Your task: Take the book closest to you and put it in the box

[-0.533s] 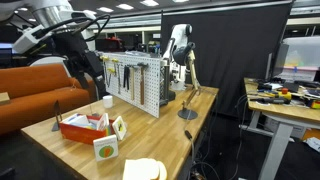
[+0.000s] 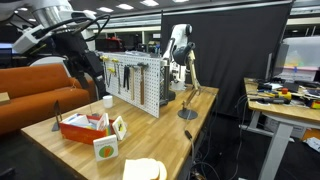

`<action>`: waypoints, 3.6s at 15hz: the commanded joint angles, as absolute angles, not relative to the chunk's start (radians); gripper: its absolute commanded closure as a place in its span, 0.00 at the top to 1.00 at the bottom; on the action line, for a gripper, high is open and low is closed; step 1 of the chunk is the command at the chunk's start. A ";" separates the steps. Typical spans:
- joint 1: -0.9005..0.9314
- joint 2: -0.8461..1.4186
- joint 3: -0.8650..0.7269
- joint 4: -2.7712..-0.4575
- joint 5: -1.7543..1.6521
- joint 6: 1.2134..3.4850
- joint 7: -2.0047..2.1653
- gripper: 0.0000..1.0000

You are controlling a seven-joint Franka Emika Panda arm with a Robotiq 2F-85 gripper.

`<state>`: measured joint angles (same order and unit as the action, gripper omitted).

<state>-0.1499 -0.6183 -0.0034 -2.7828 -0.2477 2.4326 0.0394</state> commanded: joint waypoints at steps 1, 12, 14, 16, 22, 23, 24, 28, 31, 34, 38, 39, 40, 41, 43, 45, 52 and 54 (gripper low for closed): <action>-0.150 -0.619 -0.003 -2.782 -0.246 2.430 0.039 1.00; -0.135 -0.482 0.068 -2.742 -0.241 2.512 0.140 1.00; -0.145 -0.401 0.102 -2.712 -0.256 2.539 0.213 1.00; -0.158 -0.309 0.128 -2.672 -0.266 2.546 0.297 1.00; -0.108 -0.162 0.091 -2.600 -0.252 2.536 0.380 1.00; -0.106 -0.147 0.089 -2.588 -0.252 2.536 0.384 1.00; -0.105 -0.145 0.089 -2.584 -0.252 2.535 0.385 1.00; -0.106 -0.151 0.089 -2.584 -0.252 2.533 0.386 1.00; -0.108 -0.118 0.084 -2.554 -0.240 2.506 0.426 1.00; -0.104 -0.037 0.060 -2.503 -0.197 2.492 0.431 1.00; -0.089 0.114 0.017 -2.429 -0.172 2.497 0.407 1.00; -0.083 0.152 0.006 -2.408 -0.159 2.493 0.397 1.00; -0.076 0.185 -0.006 -2.390 -0.158 2.493 0.400 1.00; -0.071 0.218 -0.016 -2.373 -0.146 2.494 0.388 1.00; -0.065 0.277 -0.024 -2.344 -0.100 2.494 0.350 1.00; -0.058 0.329 -0.030 -2.319 -0.065 2.492 0.327 1.00; -0.054 0.443 -0.038 -2.257 0.024 2.466 0.285 1.00; -0.055 0.458 -0.042 -2.245 0.038 2.456 0.282 1.00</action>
